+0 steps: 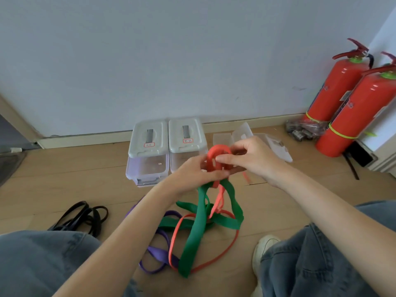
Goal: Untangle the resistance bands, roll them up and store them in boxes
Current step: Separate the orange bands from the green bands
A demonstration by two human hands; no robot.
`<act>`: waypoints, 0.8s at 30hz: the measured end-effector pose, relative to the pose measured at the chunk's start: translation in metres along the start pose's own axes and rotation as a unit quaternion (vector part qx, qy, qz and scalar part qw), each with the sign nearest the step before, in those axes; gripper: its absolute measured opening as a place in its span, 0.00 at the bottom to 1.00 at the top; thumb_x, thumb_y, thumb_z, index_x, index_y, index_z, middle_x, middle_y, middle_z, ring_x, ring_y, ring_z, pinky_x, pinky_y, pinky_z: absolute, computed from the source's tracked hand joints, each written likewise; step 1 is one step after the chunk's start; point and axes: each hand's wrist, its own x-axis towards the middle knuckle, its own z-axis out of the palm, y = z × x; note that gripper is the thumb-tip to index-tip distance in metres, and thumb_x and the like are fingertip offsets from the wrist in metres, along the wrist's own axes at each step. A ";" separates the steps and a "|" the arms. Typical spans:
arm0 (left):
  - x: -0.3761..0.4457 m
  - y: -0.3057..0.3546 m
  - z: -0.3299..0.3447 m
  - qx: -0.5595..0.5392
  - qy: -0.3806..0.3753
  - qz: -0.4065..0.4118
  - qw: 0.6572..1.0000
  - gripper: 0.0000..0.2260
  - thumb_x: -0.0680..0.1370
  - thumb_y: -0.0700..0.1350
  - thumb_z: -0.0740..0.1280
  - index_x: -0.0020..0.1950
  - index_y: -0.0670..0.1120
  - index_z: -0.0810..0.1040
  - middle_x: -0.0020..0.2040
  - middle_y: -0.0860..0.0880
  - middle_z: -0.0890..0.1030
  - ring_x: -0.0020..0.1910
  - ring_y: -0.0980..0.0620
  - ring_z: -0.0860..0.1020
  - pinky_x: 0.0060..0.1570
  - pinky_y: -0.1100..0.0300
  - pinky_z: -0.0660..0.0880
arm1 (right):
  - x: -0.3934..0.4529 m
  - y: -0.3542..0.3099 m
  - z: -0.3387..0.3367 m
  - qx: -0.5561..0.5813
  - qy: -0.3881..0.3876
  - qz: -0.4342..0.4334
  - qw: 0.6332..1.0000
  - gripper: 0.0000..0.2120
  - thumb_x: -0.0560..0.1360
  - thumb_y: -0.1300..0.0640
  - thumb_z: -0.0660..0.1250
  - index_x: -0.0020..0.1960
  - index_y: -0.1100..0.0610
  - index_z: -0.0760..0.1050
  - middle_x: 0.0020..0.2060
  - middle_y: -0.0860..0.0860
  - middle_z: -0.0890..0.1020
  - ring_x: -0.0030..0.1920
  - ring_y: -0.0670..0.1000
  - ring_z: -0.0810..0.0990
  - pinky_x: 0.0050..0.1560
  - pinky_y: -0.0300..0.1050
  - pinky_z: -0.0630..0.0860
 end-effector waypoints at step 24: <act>-0.024 0.030 -0.037 -0.154 0.025 0.115 0.981 0.11 0.70 0.39 0.55 0.40 0.42 0.77 0.40 0.45 0.80 0.42 0.47 0.76 0.45 0.57 0.72 | 0.002 0.001 -0.030 0.060 -0.086 0.038 0.994 0.17 0.71 0.53 0.71 0.59 0.50 0.75 0.56 0.45 0.80 0.56 0.45 0.79 0.49 0.37 0.76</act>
